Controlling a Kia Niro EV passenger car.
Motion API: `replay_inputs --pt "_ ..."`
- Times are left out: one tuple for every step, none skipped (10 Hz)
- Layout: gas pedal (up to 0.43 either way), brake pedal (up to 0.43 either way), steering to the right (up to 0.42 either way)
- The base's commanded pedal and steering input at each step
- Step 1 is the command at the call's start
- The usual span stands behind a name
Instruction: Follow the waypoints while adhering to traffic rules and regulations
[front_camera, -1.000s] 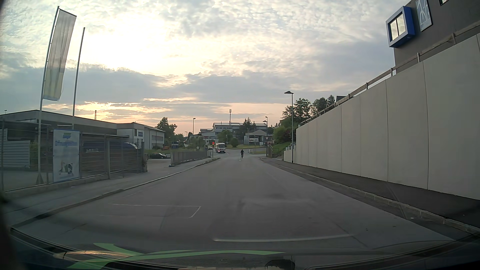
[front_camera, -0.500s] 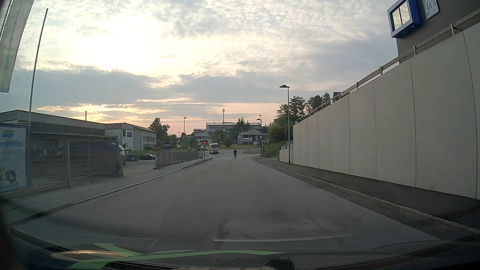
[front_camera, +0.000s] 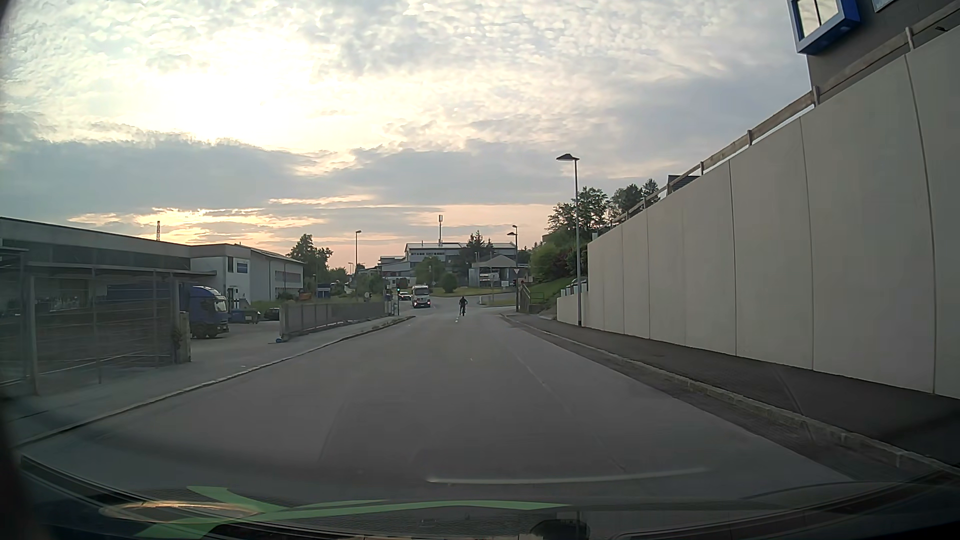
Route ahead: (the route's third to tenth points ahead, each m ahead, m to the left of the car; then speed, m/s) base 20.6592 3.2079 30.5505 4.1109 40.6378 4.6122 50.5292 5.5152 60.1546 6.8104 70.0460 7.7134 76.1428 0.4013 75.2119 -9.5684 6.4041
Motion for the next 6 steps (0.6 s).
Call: replay_inputs --pt "0.059 0.000 0.001" --pt "0.059 0.000 -0.001" --pt "0.059 0.000 -0.001" --pt "0.059 0.000 -0.001" --pt "0.059 0.000 -0.001" --pt "0.059 0.000 -0.001"
